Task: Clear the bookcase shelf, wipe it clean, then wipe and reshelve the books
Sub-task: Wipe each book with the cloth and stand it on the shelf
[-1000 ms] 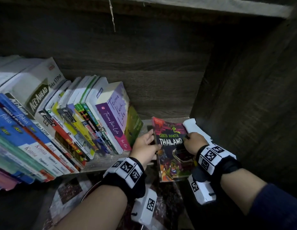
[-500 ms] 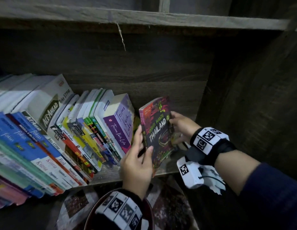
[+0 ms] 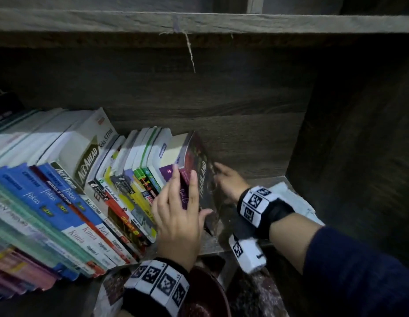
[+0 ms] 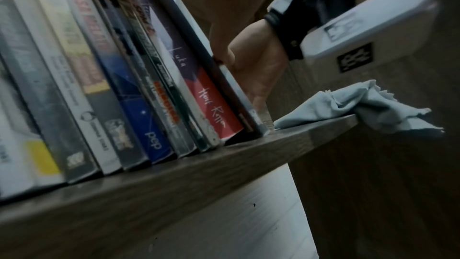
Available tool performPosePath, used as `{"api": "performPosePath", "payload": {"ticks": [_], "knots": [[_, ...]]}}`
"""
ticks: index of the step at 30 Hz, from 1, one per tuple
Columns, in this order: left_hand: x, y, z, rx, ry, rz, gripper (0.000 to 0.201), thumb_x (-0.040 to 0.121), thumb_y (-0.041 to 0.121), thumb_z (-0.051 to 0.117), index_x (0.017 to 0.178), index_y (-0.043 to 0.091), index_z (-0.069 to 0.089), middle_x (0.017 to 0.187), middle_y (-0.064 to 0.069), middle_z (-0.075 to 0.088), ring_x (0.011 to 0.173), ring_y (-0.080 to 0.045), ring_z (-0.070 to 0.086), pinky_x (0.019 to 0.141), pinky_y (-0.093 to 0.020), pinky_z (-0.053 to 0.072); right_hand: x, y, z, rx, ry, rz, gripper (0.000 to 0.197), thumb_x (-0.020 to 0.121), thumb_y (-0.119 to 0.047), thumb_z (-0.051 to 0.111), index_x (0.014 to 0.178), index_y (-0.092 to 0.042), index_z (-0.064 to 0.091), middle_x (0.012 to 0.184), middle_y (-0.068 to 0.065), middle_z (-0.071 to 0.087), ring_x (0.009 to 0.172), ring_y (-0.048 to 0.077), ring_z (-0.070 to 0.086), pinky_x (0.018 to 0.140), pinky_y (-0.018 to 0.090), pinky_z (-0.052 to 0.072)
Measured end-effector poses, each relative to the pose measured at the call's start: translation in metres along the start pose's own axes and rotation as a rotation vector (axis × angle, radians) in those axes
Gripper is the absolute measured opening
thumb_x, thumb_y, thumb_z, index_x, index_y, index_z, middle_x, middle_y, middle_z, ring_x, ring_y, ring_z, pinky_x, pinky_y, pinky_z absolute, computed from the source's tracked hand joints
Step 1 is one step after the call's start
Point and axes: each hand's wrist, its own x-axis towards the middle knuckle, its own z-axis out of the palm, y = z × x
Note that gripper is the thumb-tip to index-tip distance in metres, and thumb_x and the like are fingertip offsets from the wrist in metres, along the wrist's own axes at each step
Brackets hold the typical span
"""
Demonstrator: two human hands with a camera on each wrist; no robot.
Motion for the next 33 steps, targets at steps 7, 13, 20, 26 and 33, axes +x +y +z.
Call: {"api": "performPosePath", "payload": {"ticks": [7,13,20,26,33], "knots": [[-0.005,-0.008,0.005,0.123,-0.139,0.034,0.122,0.065,0.06,0.076,0.153,0.003,0.013,0.158,-0.026,0.012,0.147,-0.037,0.014,0.12,-0.048,0.009,-0.008,0.024,0.008,-0.007,-0.128,0.089,0.048,0.103,-0.033,0.037,0.149,-0.021,0.03,0.157,-0.004,0.025,0.144,0.016,0.024,0.118,0.036,0.023],[-0.002,-0.011,0.013,0.166,-0.178,0.001,0.125,0.066,0.064,0.069,0.154,0.007,0.001,0.159,-0.019,0.006,0.149,-0.03,0.005,0.121,-0.043,0.002,-0.003,0.02,0.013,0.009,-0.16,0.082,0.05,0.104,-0.032,0.035,0.151,-0.019,0.026,0.158,-0.001,0.024,0.145,0.02,0.023,0.117,0.037,0.024],[-0.005,-0.017,0.019,0.145,-0.153,0.015,0.121,0.07,0.067,0.06,0.154,0.011,-0.008,0.16,-0.014,-0.01,0.15,-0.025,-0.005,0.121,-0.039,-0.005,0.001,0.025,0.011,-0.092,-0.183,0.053,0.053,0.103,-0.039,0.033,0.153,-0.027,0.02,0.159,-0.006,0.019,0.145,0.02,0.022,0.114,0.042,0.03],[-0.003,-0.017,0.019,0.114,-0.193,0.012,0.124,0.069,0.067,0.063,0.154,0.014,-0.009,0.16,-0.015,0.004,0.15,-0.026,-0.001,0.121,-0.039,-0.004,0.002,0.028,0.011,-0.155,-0.163,0.005,0.056,0.099,-0.046,0.041,0.151,-0.035,0.023,0.157,-0.005,0.026,0.141,0.02,0.031,0.111,0.041,0.036],[-0.009,-0.012,-0.031,-0.03,-0.264,0.06,0.085,0.095,0.053,0.042,0.155,0.008,0.003,0.162,-0.011,0.006,0.15,-0.024,0.003,0.118,-0.043,0.009,-0.006,0.04,0.005,-0.099,-0.043,0.025,0.043,0.097,-0.039,0.05,0.14,-0.036,0.044,0.136,0.0,0.056,0.121,0.02,0.054,0.103,0.037,0.044]]}}
